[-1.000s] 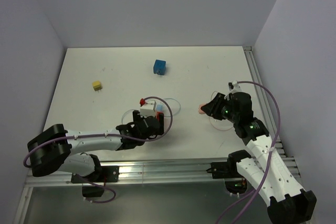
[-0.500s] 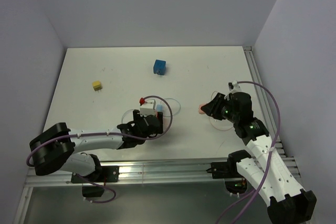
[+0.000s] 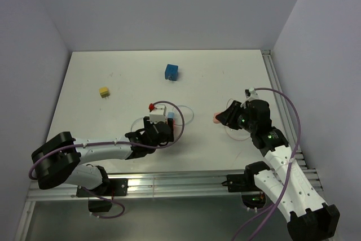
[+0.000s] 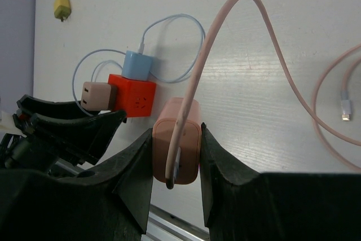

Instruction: Insert the plug

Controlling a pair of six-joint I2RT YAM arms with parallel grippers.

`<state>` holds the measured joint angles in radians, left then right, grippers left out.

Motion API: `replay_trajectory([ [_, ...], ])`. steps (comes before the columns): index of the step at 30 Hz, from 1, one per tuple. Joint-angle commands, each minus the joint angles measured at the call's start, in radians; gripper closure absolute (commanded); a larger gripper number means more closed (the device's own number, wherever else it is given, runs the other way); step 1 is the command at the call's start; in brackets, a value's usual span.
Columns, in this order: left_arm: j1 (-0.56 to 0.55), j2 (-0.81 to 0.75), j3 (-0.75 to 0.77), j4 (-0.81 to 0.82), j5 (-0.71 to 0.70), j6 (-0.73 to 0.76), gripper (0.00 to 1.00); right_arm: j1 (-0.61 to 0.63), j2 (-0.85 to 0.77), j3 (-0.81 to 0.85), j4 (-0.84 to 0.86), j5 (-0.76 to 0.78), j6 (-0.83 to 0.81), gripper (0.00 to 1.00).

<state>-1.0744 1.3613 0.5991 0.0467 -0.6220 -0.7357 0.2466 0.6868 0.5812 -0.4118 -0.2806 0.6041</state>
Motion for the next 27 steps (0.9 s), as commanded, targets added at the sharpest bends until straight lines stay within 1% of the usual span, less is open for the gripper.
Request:
replay_trajectory([
  [1,0.005,0.010,0.022,0.041,0.015,0.019,0.27,0.006,-0.003,-0.004,0.039,-0.011,-0.017,1.00],
  [4,0.007,0.012,0.024,0.044,0.024,0.022,0.34,0.006,-0.006,-0.006,0.039,-0.008,-0.017,1.00],
  [6,0.007,0.012,0.024,0.044,0.031,0.024,0.32,0.006,-0.006,-0.004,0.039,-0.009,-0.017,1.00],
  [7,0.007,0.010,0.022,0.045,0.036,0.024,0.26,0.006,-0.004,-0.003,0.038,-0.011,-0.017,1.00],
  [9,0.007,0.009,0.019,0.047,0.039,0.024,0.22,0.006,-0.003,-0.003,0.039,-0.011,-0.017,1.00],
  [15,0.008,0.005,0.019,0.044,0.039,0.022,0.23,0.008,-0.004,-0.004,0.041,-0.011,-0.017,1.00],
  [21,0.008,0.013,0.021,0.048,0.044,0.027,0.28,0.006,-0.004,-0.003,0.039,-0.012,-0.018,1.00],
  [22,0.008,0.016,0.022,0.047,0.044,0.028,0.31,0.006,-0.006,-0.003,0.039,-0.012,-0.018,1.00],
  [24,0.008,0.022,0.025,0.047,0.047,0.030,0.33,0.006,-0.007,-0.001,0.036,-0.011,-0.018,1.00],
  [27,0.008,0.025,0.025,0.048,0.051,0.029,0.30,0.006,-0.006,0.000,0.034,-0.009,-0.018,1.00],
])
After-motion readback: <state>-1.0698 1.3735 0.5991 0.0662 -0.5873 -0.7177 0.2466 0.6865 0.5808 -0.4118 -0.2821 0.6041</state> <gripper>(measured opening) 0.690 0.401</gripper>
